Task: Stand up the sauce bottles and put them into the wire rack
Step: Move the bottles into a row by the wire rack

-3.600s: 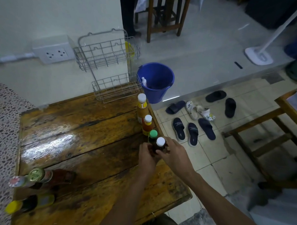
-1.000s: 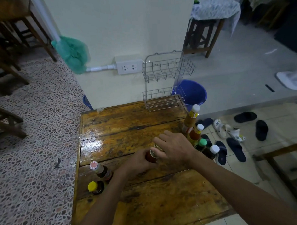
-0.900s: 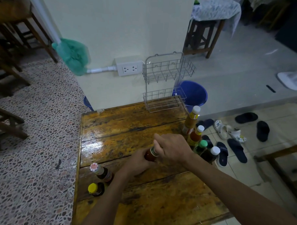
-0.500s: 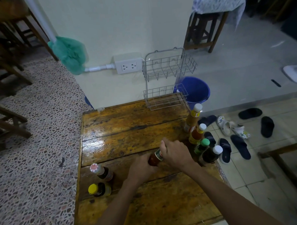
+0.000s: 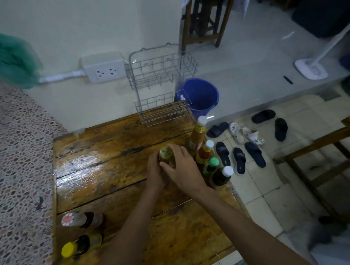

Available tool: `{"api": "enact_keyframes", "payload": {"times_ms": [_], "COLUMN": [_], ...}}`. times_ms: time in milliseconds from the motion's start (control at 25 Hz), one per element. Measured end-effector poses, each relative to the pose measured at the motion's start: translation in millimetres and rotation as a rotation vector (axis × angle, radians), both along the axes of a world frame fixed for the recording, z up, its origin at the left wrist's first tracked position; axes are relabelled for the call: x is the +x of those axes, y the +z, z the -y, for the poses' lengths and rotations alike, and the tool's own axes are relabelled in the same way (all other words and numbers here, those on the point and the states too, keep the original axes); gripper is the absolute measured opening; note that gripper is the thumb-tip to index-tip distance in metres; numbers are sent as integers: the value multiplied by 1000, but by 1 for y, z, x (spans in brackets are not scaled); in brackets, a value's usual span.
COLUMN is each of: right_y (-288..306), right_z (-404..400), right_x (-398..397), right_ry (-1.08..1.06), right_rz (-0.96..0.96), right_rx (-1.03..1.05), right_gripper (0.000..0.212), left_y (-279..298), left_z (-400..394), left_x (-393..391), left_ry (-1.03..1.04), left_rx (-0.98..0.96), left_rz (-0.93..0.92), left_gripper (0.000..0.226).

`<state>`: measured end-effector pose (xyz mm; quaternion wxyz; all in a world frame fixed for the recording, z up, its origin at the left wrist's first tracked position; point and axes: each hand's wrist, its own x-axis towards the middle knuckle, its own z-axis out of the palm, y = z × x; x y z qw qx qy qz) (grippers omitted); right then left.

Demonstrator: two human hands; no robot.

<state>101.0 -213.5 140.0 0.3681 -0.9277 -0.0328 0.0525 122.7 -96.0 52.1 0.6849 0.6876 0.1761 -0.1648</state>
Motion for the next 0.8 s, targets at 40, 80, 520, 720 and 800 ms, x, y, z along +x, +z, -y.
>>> {"api": "enact_keyframes", "payload": {"times_ms": [40, 80, 520, 720, 800], "right_y": [-4, -7, -36, -43, -44], "right_z": [6, 12, 48, 47, 47], "right_x": [4, 8, 37, 47, 49], "right_ry": [-49, -96, -223, -252, -261], "right_rz": [-2, -12, -105, -113, -134], "right_rx": [35, 59, 144, 178, 175], "right_gripper": [57, 56, 62, 60, 61], "left_y": [9, 16, -7, -13, -12], "left_z": [12, 24, 79, 78, 78], "left_x": [12, 24, 81, 91, 95], "left_ry": [24, -12, -142, -144, -184], "left_rx": [-75, -60, -8, -16, 4], "left_rz": [-25, -20, -23, 65, 105], "left_gripper": [38, 28, 16, 13, 19]}}
